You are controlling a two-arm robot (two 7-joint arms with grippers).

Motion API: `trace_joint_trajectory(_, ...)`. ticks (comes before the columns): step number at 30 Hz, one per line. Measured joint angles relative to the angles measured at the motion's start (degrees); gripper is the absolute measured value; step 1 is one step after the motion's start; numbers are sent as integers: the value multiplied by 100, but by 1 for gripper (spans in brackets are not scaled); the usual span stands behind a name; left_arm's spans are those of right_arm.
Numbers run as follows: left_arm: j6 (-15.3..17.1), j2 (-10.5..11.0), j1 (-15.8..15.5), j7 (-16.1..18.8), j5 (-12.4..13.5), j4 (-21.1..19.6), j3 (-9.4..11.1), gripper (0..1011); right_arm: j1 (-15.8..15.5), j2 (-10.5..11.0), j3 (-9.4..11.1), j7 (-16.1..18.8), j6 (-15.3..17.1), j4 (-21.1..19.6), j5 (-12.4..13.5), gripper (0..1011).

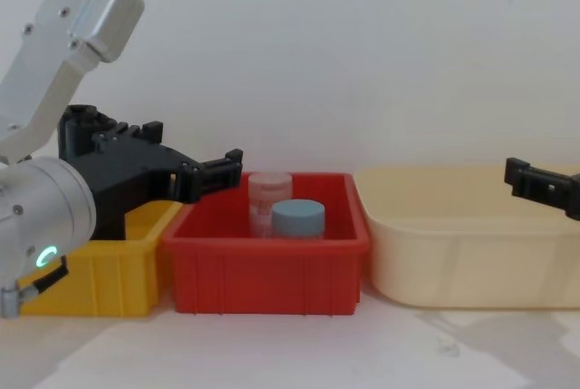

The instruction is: Pick up the garbage bag with the one hand and transfer it to the other hand.

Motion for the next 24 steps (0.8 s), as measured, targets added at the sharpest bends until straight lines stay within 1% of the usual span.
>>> trace_joint_trajectory(24,0,0,0,0,0,0,0,1001,0,0,0,0,0,0,0,1000)
